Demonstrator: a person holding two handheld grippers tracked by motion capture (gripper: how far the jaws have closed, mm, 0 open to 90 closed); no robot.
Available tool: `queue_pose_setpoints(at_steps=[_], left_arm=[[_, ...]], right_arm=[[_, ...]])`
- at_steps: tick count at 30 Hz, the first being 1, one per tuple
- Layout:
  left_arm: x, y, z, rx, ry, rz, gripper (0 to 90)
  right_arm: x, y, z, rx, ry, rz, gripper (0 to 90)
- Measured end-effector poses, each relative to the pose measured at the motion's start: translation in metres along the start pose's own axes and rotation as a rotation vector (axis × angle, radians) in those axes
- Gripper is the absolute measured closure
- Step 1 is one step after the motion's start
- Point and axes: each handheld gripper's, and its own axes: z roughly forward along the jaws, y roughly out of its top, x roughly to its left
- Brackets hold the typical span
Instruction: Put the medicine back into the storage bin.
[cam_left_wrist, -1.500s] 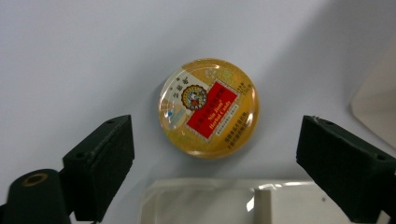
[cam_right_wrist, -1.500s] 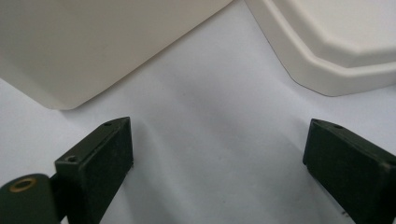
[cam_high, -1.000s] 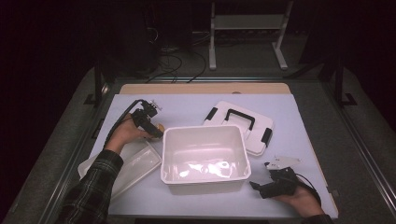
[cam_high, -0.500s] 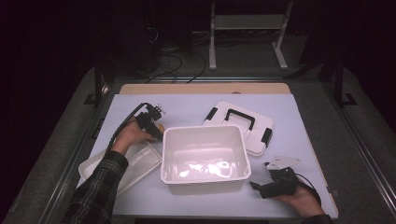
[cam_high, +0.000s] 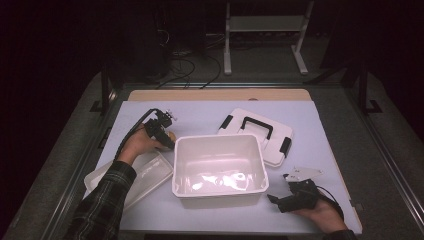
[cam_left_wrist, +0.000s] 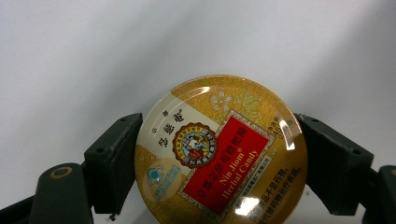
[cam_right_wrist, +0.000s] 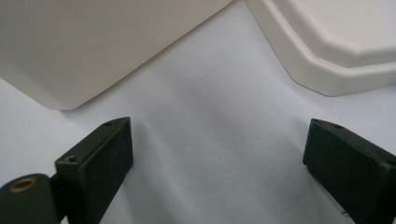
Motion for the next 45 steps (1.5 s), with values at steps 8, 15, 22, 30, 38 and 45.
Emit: queue_pose_setpoints(at_steps=[8, 15, 22, 30, 38, 45], left_arm=[[-0.002, 0.005, -0.027, -0.026, 0.001, 0.009, 19.4], [-0.006, 0.008, -0.048, -0.037, -0.013, 0.027, 19.4], [-0.011, 0.010, -0.070, -0.058, -0.021, 0.049, 19.4], [-0.019, 0.012, -0.103, -0.093, -0.032, 0.084, 19.4], [-0.035, 0.017, -0.131, -0.125, -0.068, 0.144, 19.4], [-0.056, 0.022, -0.152, -0.155, -0.108, 0.211, 19.4]], right_arm=[[0.000, 0.000, 0.000, 0.000, 0.000, 0.001, 7.7], [0.000, 0.000, 0.000, 0.001, -0.001, -0.005, 7.7], [0.000, 0.000, 0.000, 0.001, -0.001, -0.004, 7.7], [0.000, 0.000, 0.000, 0.002, -0.002, -0.005, 7.7], [0.000, 0.000, 0.000, 0.001, -0.001, -0.003, 7.7], [0.000, 0.000, 0.000, 0.002, -0.001, -0.002, 7.7]])
